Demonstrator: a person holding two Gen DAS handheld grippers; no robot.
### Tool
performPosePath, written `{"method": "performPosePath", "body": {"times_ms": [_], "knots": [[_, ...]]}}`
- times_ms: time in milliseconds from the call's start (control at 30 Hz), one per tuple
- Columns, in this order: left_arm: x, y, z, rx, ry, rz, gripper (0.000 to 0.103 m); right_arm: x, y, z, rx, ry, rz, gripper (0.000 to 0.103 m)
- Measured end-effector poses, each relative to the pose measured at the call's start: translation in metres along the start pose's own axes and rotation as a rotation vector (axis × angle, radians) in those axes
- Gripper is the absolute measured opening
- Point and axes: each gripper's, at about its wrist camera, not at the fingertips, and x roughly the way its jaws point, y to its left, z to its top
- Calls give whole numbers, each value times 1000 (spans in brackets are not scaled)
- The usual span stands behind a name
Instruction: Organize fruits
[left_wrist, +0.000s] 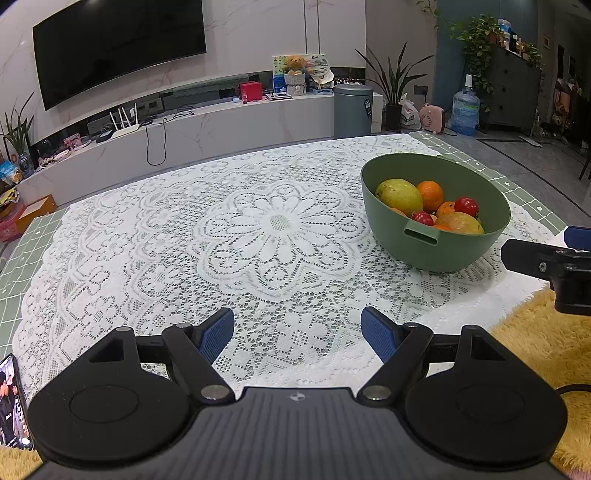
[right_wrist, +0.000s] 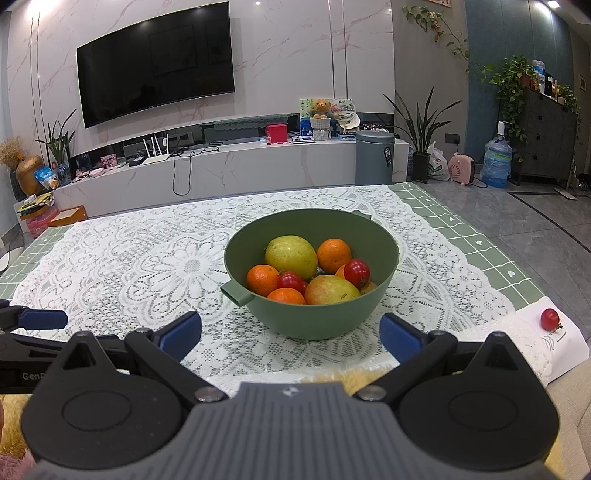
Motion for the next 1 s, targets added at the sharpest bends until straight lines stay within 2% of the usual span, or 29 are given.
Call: {"method": "performPosePath", "body": {"times_ms": [1000], "knots": [[-5,-2,2,26,-21,-10,91,0,0,-1,-3,0,0,99]]}}
